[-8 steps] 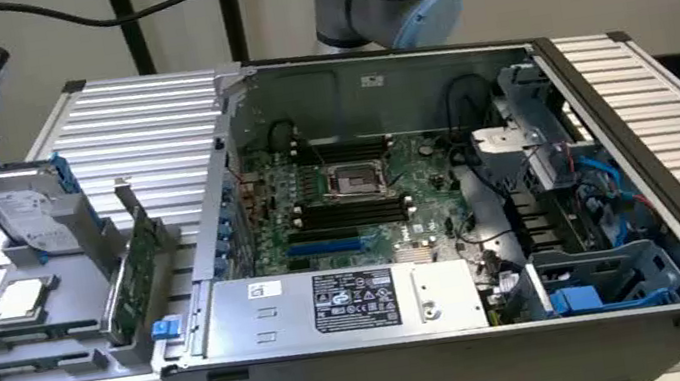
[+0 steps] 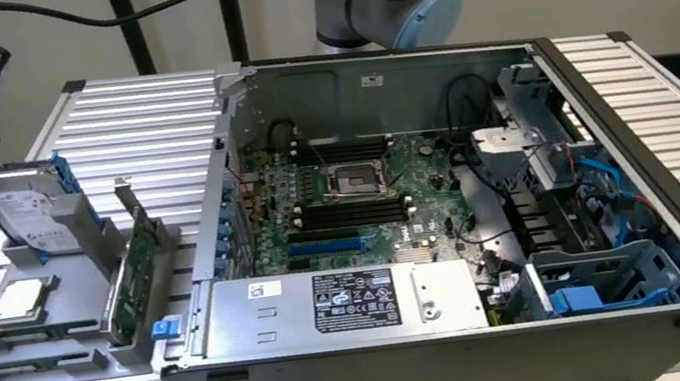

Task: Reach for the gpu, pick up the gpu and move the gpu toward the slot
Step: 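Reach for the gpu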

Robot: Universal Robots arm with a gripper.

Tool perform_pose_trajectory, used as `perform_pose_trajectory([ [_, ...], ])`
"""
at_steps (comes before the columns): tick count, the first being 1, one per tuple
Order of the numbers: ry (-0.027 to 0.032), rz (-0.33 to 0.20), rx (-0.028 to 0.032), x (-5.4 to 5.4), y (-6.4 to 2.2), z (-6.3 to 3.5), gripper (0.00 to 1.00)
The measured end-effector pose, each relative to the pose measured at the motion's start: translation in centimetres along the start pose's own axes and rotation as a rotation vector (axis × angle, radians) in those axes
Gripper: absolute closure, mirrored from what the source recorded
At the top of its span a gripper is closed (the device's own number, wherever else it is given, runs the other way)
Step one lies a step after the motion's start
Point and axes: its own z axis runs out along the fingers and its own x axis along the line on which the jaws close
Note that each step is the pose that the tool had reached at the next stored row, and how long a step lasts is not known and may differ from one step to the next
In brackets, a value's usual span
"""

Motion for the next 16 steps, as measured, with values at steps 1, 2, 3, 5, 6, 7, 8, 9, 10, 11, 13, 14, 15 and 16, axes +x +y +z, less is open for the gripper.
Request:
perform_pose_trajectory([
  [1,0.0001,0.0,0.0,0.0,0.0,0.0,0.89],
  [2,0.0001,0.0,0.0,0.0,0.0,0.0,0.89],
  [3,0.0,0.0,0.0,0.0,0.0,0.0,0.89],
  [5,-0.0003,0.0,0.0,0.0,-0.01,0.04,0.89],
  [6,-0.0003,0.0,0.0003,-0.1,-0.06,0.1,0.89],
  [7,-0.0001,0.0,0.0004,-0.2,-0.24,0.16,0.89],
  [8,-0.0002,0.0,0.0004,-0.4,-0.5,0.25,0.89],
  [9,-0.0001,0.0,0.0005,-0.6,-0.8,0.35,0.89],
  [10,-0.0001,0.0,0.0005,-0.9,-1.06,0.45,0.89],
  [11,-0.0002,0.0,0.0004,-1.1,-1.36,0.57,0.89],
  [13,-0.0002,0.0,0.0005,-1.6,-1.91,0.79,0.89],
  [14,-0.0001,0.0,0.0005,-1.9,-2.12,0.89,0.89],
  [15,-0.0003,0.0,0.0005,-2.2,-2.34,1.04,0.89],
  [16,-0.0005,0.0,0.0004,-2.5,-2.52,1.19,0.89],
])
